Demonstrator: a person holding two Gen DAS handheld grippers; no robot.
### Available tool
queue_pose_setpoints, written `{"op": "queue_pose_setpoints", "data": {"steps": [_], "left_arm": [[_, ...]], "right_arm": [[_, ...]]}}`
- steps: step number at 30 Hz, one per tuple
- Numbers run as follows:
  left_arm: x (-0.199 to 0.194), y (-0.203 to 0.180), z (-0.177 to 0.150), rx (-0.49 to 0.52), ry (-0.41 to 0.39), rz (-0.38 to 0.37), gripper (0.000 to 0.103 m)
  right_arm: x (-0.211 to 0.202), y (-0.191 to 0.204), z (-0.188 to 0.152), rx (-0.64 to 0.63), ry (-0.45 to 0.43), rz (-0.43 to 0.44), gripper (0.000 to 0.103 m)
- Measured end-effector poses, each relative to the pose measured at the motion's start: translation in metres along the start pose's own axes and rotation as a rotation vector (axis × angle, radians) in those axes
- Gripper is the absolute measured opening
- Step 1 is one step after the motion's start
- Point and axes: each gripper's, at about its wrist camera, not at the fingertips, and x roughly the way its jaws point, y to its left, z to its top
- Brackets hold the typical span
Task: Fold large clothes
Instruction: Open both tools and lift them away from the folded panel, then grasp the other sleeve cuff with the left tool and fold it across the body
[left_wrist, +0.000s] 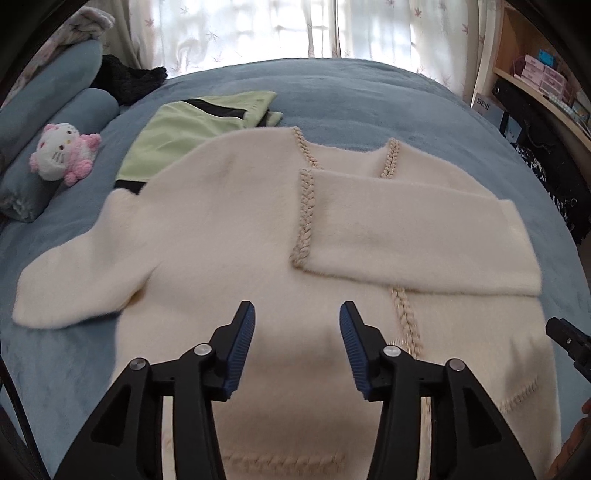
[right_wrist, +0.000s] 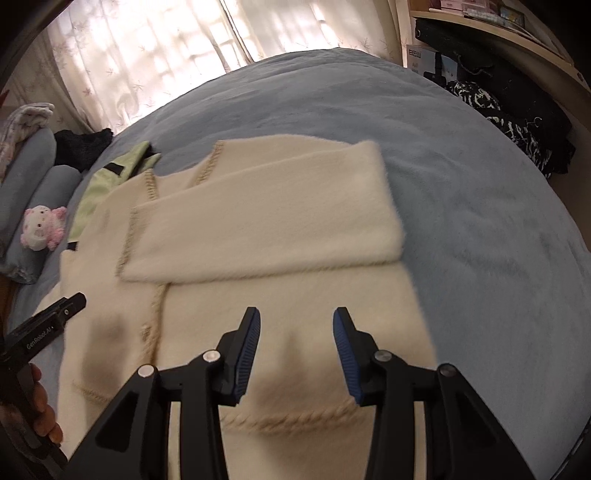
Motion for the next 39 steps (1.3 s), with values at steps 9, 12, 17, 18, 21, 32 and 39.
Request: {"op": "queue_pose_setpoints", "data": {"steps": [9,12,17,18,21,32,39], "left_arm": [[-0.08,0.06,-0.057,-0.097,-0.042,0.036,0.056],[-0.099,0.082,-0.07,-0.117,-0.054,0.048,0.056],[-0.12,0.119,-0.082,-0.139,-0.086,0.08,0.056],[-0.123,0.127,-0.083,-0.146,-0.093,0.083,0.056],[-0.129,0.154,-0.088,-0.179,-0.11,0.091,0.057],[-0.08,0.267,-0.089,-0.334,-0.071,0.034,0.058],[-0.026,0.346,-0.093,-0.467,-0.041,-0.07,0.058]], "right_arm": [[-0.042,0.057,-0.04,-0.041,-0.003,0.124,0.041],[-0.054,0.085,-0.052,-0.076,-0.012,0.16,0.041],[-0.064,0.132,-0.062,-0.148,-0.025,0.189,0.041],[-0.065,0.14,-0.064,-0.162,-0.026,0.193,0.041],[-0.063,0.175,-0.065,-0.218,-0.034,0.199,0.041],[-0.023,0.28,-0.059,-0.334,-0.092,0.166,0.041],[0.03,0.327,-0.059,-0.336,-0.033,0.173,0.041]]}}
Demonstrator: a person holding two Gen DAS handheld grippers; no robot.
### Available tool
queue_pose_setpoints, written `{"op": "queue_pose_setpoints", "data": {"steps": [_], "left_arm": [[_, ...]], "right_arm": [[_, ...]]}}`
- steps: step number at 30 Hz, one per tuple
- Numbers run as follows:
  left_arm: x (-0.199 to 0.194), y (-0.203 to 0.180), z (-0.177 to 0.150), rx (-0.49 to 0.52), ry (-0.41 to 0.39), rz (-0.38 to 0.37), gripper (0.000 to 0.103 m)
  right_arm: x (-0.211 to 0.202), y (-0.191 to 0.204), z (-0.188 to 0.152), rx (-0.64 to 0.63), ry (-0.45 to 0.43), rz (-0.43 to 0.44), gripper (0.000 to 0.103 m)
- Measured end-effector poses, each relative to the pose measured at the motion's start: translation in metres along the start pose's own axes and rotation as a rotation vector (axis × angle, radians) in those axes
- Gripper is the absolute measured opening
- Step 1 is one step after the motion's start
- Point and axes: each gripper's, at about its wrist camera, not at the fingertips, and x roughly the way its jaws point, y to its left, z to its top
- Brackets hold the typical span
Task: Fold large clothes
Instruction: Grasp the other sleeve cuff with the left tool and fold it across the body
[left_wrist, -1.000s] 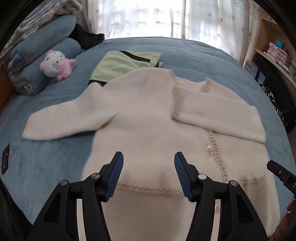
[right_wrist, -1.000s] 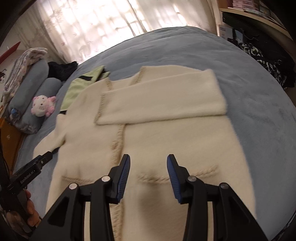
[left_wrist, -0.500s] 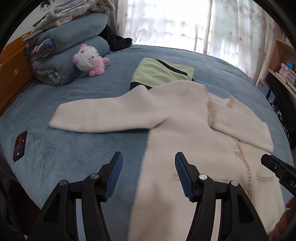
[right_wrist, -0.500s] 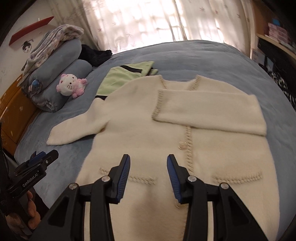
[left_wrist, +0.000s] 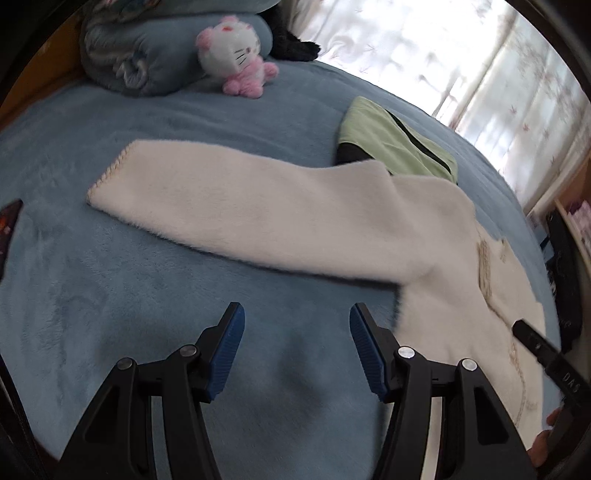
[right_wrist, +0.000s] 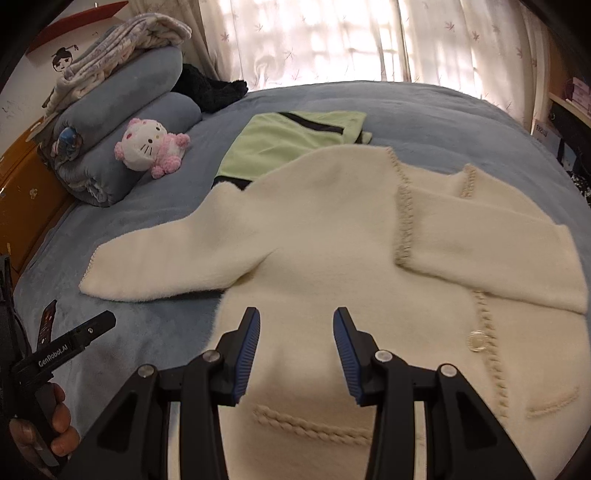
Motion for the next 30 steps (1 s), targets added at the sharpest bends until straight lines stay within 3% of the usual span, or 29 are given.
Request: {"op": "queue_pose_setpoints", "data": {"steps": [4,11,15,16,19,20,22,24,30], "left_arm": [[0.031,0.043,0.017,-0.125,0.03,-0.111,0.058],[0.083,0.097,0.045,-0.329,0.071,-0.157,0.057],[0.097,0.114,0.063,-0.412,0.043,-0.18,0.056],[0.099,0.116,0.067,-0.423,0.038,-0.171,0.049],[0.104,0.121,0.08,-0.448,0.026,-0.095,0.012],[0.103,0.12,0.084,-0.456,0.017,-0.09,0.01],[0.091,0.111,0.089,-0.444,-0.026,-0.067,0.008],[0.07,0.083,0.096,-0.368,-0.095,-0.028,0.006],[0.008,-0.034,0.109,-0.112,-0.194,-0.13,0.006]], "right_arm": [[0.031,0.016,0.005,-0.007,0.034,0.016,0.041],[0.06,0.027,0.009,-0.016,0.06,0.029,0.041],[0.071,0.026,0.008,-0.016,0.087,0.043,0.041],[0.073,0.024,0.008,-0.013,0.095,0.046,0.041],[0.073,0.016,0.008,0.007,0.103,0.056,0.041],[0.072,0.013,0.008,0.014,0.101,0.06,0.041],[0.068,0.006,0.009,0.026,0.093,0.068,0.041],[0.061,-0.002,0.01,0.04,0.08,0.071,0.041],[0.023,-0.04,0.009,0.103,0.025,0.092,0.041]]}}
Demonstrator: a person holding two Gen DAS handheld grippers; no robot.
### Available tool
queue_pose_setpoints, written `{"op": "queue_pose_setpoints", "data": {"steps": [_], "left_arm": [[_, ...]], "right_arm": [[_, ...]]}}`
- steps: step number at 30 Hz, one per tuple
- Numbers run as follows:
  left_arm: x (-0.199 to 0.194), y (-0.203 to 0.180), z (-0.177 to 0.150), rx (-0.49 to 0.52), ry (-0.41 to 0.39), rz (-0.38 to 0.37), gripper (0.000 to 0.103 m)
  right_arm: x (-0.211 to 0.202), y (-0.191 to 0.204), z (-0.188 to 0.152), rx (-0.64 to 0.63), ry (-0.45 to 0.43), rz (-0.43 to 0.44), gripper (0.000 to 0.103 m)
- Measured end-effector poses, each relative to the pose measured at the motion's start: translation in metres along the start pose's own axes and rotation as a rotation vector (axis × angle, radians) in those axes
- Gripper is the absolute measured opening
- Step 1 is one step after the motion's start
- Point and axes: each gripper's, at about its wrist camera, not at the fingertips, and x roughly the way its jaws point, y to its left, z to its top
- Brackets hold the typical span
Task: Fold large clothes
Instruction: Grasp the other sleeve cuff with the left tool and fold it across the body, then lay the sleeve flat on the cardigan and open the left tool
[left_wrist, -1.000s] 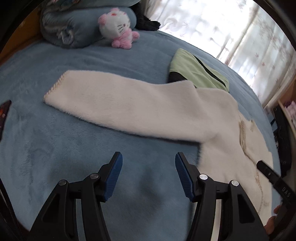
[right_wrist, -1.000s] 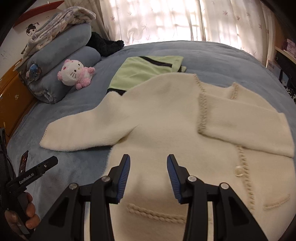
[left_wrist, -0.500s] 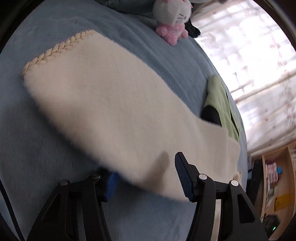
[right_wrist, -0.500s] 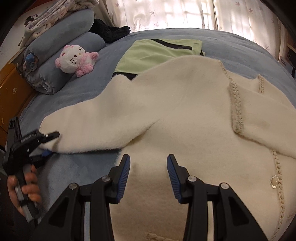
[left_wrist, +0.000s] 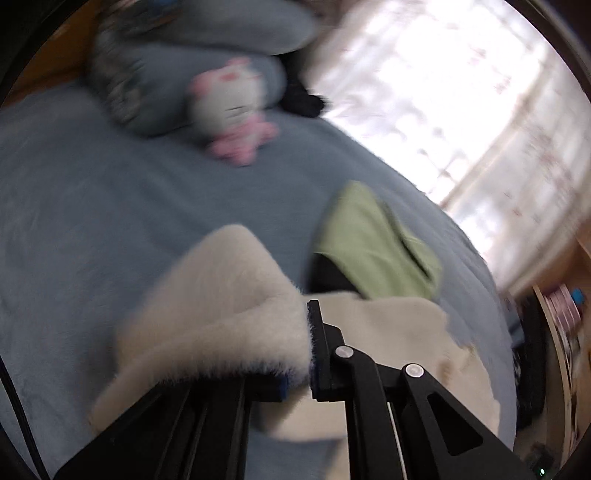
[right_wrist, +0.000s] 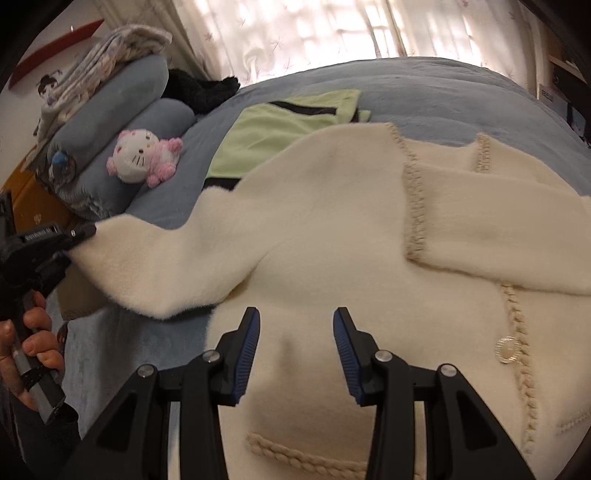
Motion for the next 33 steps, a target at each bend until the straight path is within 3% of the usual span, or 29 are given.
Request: {"op": "queue_pose_setpoints", "data": {"steps": [6,10,13,15,17,20,25,30,33], "left_arm": [[0.009,-0.158,-0.046,0.289,0.082,-0.15,0.006],[0.037,-0.22,-0.105,0.432,0.185,-0.161,0.007],[0.073,-0.249,-0.162,0.501,0.322,-0.163,0.007],[0.087,-0.258,-0.19,0.534,0.381,-0.13,0.013],[0.095,-0.261,-0.209,0.576,0.39,-0.108,0.036],[0.09,-0.263,-0.215,0.594,0.389,-0.125,0.055],[0.071,-0.264,-0.19,0.541,0.414,-0.195,0.066],[0.042,-0.259,-0.174,0.49,0.46,-0.278,0.071],[0.017,-0.25,-0.167,0.487,0.433,-0.319,0.073]], "right_arm": [[-0.047,-0.056,-0.005,0.094,-0.065,-0.02,0.041],[-0.073,-0.106,-0.014,0.167,-0.095,-0.079,0.041],[-0.083,-0.139,-0.023,0.209,-0.086,-0.137,0.042],[-0.086,-0.157,-0.03,0.235,-0.076,-0.161,0.042],[-0.088,-0.171,-0.036,0.255,-0.068,-0.174,0.042],[-0.088,-0.183,-0.041,0.277,-0.058,-0.161,0.042],[-0.089,-0.18,-0.041,0.251,-0.066,-0.125,0.042],[-0.094,-0.154,-0.035,0.164,-0.105,-0.101,0.053],[-0.096,-0.135,-0.031,0.092,-0.12,-0.092,0.054]]}}
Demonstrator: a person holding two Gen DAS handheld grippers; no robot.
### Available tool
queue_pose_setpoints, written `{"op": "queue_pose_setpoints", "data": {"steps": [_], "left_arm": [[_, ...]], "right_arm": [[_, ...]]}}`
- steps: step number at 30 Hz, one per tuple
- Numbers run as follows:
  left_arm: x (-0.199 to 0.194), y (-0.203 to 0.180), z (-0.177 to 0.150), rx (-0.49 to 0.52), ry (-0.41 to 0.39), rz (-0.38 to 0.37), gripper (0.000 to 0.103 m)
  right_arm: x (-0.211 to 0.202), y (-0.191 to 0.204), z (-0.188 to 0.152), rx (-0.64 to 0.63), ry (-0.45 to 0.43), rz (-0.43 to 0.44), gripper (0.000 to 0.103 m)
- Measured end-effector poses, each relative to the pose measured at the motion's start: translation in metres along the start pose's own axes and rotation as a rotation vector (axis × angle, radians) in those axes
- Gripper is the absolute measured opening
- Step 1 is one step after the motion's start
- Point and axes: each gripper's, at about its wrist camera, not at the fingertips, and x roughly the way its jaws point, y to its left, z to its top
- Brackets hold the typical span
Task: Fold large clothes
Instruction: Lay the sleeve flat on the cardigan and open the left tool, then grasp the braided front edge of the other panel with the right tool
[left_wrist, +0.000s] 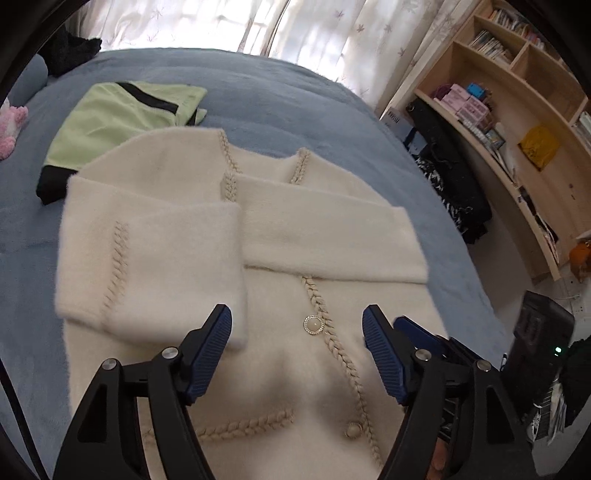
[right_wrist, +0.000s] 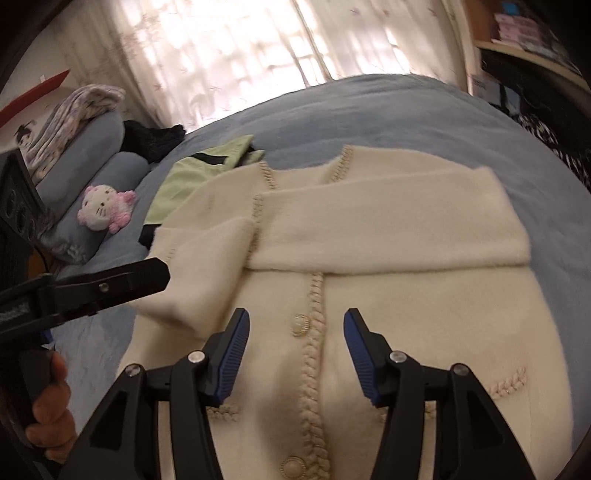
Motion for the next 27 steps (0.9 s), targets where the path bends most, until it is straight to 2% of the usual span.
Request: {"op": "queue_pose_setpoints", "data": {"steps": [3,5,10,11,14,18,22,24,25,27], "left_arm": [[-0.027,0.006,-0.011,-0.013,-0.052,0.018,0.076],[-0.042,0.016,-0.019,-0.034,-0.077,0.059,0.077],[-0.064,0.053,-0.042,-0.075,-0.119,0.299,0.077],[-0.065,0.062,-0.047,-0.082,-0.117,0.338,0.077],[-0.065,0.087,-0.058,-0.111,-0.099,0.437,0.077],[-0.062,0.112,-0.068,-0.163,-0.074,0.451,0.077],[-0.057,0.125,-0.072,-0.195,-0.072,0.445,0.077],[-0.056,0.13,-0.073,-0.199,-0.072,0.442,0.077],[-0.056,0.132,-0.073,-0.205,-0.072,0.438,0.077],[-0.055,0.134,-0.074,-0.212,-0.073,0.431,0.077]], "right_arm": [[0.0,0.018,0.002,-0.064,-0.005,0.015,0.054],[0.002,0.03,0.003,-0.11,0.0,0.036,0.054],[0.02,0.068,0.005,-0.247,0.021,0.056,0.058],[0.024,0.073,0.005,-0.27,0.029,0.054,0.061],[0.04,0.097,0.002,-0.376,0.048,0.049,0.062],[0.061,0.132,-0.009,-0.557,0.072,0.024,0.062],[0.082,0.166,-0.028,-0.772,0.064,-0.054,0.062],[0.094,0.176,-0.033,-0.839,0.058,-0.097,0.062],[0.101,0.18,-0.033,-0.859,0.05,-0.137,0.06],[0.11,0.183,-0.028,-0.868,0.041,-0.184,0.026]]}}
